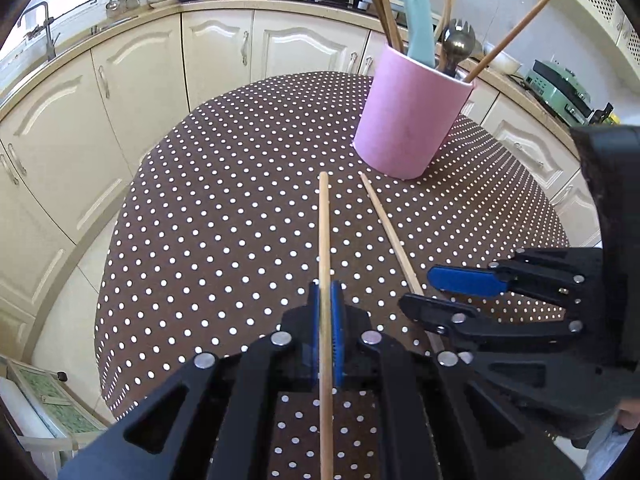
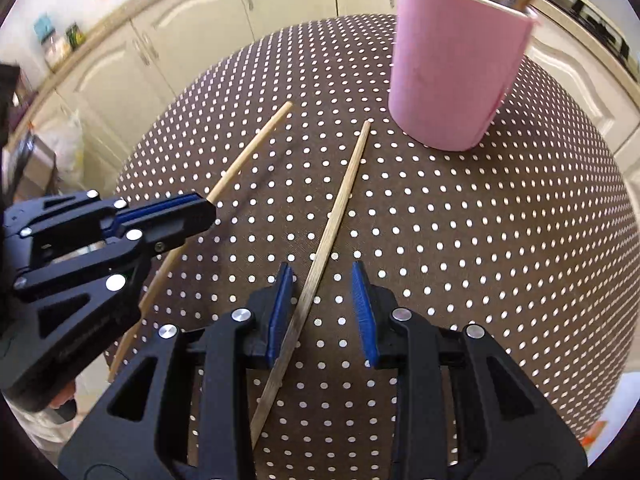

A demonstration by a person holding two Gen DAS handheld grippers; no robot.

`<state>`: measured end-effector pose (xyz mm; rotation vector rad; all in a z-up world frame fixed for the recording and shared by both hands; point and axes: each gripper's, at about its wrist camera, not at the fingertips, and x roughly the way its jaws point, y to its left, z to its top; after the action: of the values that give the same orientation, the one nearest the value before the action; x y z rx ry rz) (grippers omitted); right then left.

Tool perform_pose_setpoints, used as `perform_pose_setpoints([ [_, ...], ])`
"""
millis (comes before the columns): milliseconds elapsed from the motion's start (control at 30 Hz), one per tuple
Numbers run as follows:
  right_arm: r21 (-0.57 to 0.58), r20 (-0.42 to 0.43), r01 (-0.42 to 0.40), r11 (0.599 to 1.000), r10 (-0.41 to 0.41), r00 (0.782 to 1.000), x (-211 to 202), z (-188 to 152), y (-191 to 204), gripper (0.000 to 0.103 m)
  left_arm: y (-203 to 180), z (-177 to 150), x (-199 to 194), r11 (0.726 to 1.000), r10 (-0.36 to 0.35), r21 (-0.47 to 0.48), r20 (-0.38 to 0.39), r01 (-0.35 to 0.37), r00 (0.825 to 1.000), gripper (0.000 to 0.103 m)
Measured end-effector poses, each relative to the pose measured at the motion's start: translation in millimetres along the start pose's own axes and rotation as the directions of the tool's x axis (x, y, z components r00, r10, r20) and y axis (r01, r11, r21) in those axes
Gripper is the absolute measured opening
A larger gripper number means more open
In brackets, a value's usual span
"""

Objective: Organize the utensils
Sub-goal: 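Grasp a chopstick with the left tool while the right tool grasps the other chopstick, then lift both chopsticks upright and carry them over the pink cup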

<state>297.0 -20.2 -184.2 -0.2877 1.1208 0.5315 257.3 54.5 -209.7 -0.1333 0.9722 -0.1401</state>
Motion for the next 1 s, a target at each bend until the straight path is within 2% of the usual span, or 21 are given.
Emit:
perform_pose_setpoints([
  [133,-0.023,-0.023,0.012,1.0,-0.012,1.0,4.2,9.6,5.0,0.013,1.1,0.8,-2.5,1.0,-0.017,-0.008,0.007,0.017,1.0,0.005],
  [367,0.028,0.023,-0.04,0.999,0.039,0.999,-8.9,4.2,-19.0,0.007,-5.1,6.7,-9.6,0.999,-0.043,-0.003,0.028,0.043,0.999,0.006],
  [533,0.047,0.133,-0.058,0.997,0.051,0.99,-27.8,-14.0,-32.5,0.006,-10.7,6.3,-19.9,0.998,-0.065,0.002,0.064,0.065,0.996,0.005],
  [633,0.058,0.214,-0.084,0.995,0.07,0.974,-49.2,-23.6,-42.8,0.006,-15.3,6.4,-32.2,0.995,-0.102,0.01,0.124,0.102,0.987,0.005],
  [767,0.046,0.366,-0.128,0.991,0.103,0.925,-84.6,-35.8,-51.1,0.006,-24.2,10.8,-53.8,0.987,-0.163,0.04,0.239,0.158,0.957,0.005],
  [867,0.037,0.492,-0.152,0.988,0.115,0.863,-110.9,-40.9,-57.9,0.006,-30.6,14.7,-67.7,0.981,-0.192,0.066,0.312,0.181,0.931,0.005],
  [967,0.044,0.62,-0.173,0.984,0.109,0.777,-136.7,-40.2,-68.4,0.006,-38.1,25.4,-81.3,0.976,-0.219,0.086,0.401,0.201,0.889,0.006],
  [1000,0.049,0.651,-0.178,0.983,0.104,0.752,-144.2,-43.1,-72.8,0.006,-40.5,28.8,-86.8,0.973,-0.231,0.092,0.437,0.213,0.869,0.006],
])
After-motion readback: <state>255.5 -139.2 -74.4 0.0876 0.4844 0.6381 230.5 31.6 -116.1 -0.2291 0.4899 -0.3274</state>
